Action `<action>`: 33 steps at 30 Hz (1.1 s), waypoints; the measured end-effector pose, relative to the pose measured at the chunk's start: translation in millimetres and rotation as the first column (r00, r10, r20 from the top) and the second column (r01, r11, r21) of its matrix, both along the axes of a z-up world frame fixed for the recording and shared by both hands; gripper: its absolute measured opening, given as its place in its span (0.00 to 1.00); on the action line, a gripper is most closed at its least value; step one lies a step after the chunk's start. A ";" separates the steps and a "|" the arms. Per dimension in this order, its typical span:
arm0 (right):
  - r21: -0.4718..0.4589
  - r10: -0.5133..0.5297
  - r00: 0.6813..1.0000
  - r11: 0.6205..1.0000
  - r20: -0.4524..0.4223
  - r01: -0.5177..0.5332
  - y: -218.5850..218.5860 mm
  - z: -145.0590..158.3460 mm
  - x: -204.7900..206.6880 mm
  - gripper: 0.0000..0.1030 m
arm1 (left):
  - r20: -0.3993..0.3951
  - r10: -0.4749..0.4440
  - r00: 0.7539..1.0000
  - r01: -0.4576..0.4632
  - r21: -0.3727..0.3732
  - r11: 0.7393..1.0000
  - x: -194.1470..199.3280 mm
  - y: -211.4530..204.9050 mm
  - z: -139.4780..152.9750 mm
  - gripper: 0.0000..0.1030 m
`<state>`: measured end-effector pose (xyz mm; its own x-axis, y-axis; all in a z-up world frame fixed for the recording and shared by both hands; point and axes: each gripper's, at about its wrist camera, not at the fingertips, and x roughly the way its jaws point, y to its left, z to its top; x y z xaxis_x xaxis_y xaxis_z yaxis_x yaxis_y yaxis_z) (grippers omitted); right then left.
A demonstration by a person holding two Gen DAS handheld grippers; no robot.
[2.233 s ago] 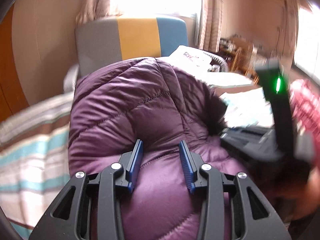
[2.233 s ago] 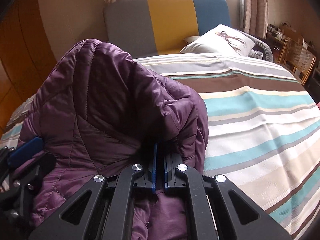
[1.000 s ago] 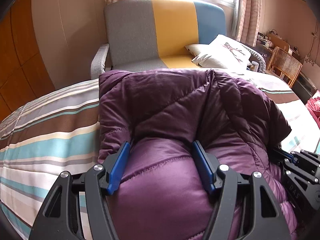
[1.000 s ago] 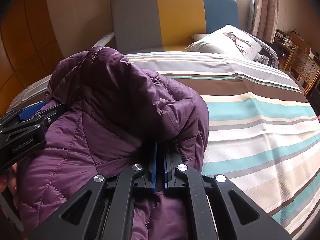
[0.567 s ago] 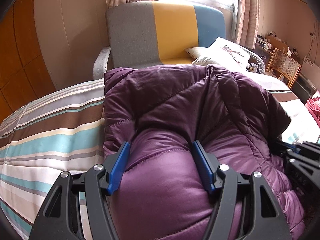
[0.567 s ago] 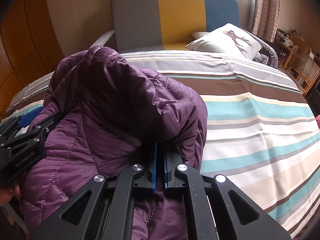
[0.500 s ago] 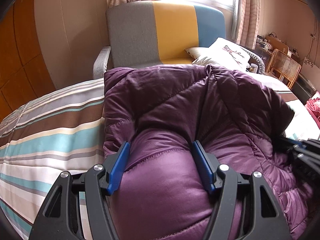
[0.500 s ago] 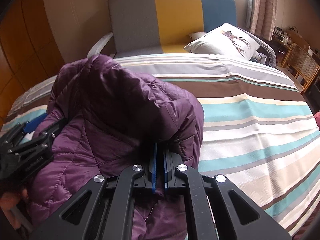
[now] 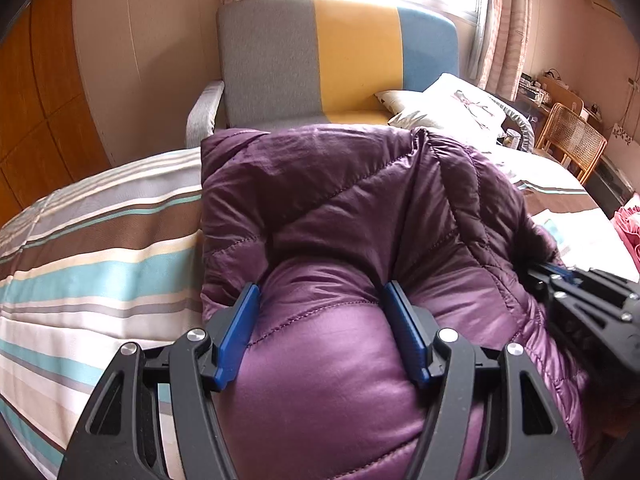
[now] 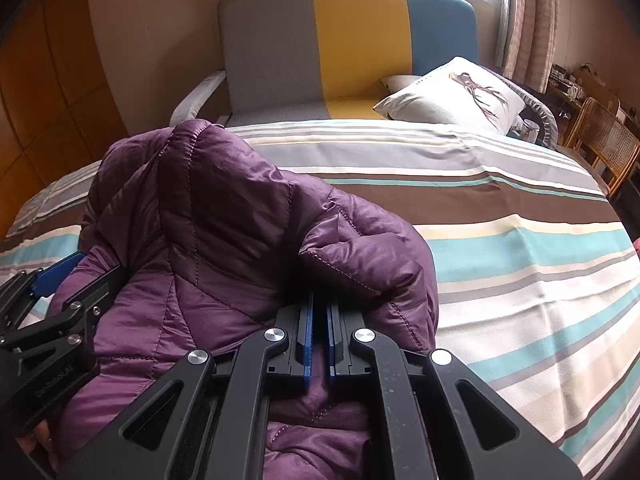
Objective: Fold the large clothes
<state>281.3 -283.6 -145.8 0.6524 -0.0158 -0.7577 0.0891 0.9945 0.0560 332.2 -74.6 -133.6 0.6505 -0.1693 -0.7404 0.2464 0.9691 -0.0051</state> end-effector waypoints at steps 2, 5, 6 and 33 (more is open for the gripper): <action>-0.001 -0.005 1.000 1.000 0.018 0.005 -0.8 -6.7 1.4 0.04 | -0.009 -0.002 1.000 0.002 -0.003 1.000 5.9 -0.3 -3.2 0.63; 0.004 -0.014 0.999 1.000 0.045 0.014 -1.6 -11.0 0.4 0.04 | -0.024 -0.005 1.000 0.004 -0.011 1.000 12.3 1.6 -7.3 0.64; 0.007 -0.012 0.999 1.000 0.051 0.012 -1.9 -11.3 -1.1 0.04 | -0.019 -0.008 1.000 0.008 -0.009 1.000 11.0 1.9 -7.7 0.64; 0.259 -0.057 0.998 0.964 -0.026 0.062 -56.7 4.3 -82.7 0.45 | -0.016 -0.046 0.999 0.044 -0.132 0.990 -69.1 52.0 -1.8 0.78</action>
<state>198.7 -340.2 -141.5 0.6425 0.1440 -0.7526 0.1513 0.9390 0.3088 263.1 -22.6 -135.4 0.6258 -0.2949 -0.7221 0.2886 0.9476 -0.1369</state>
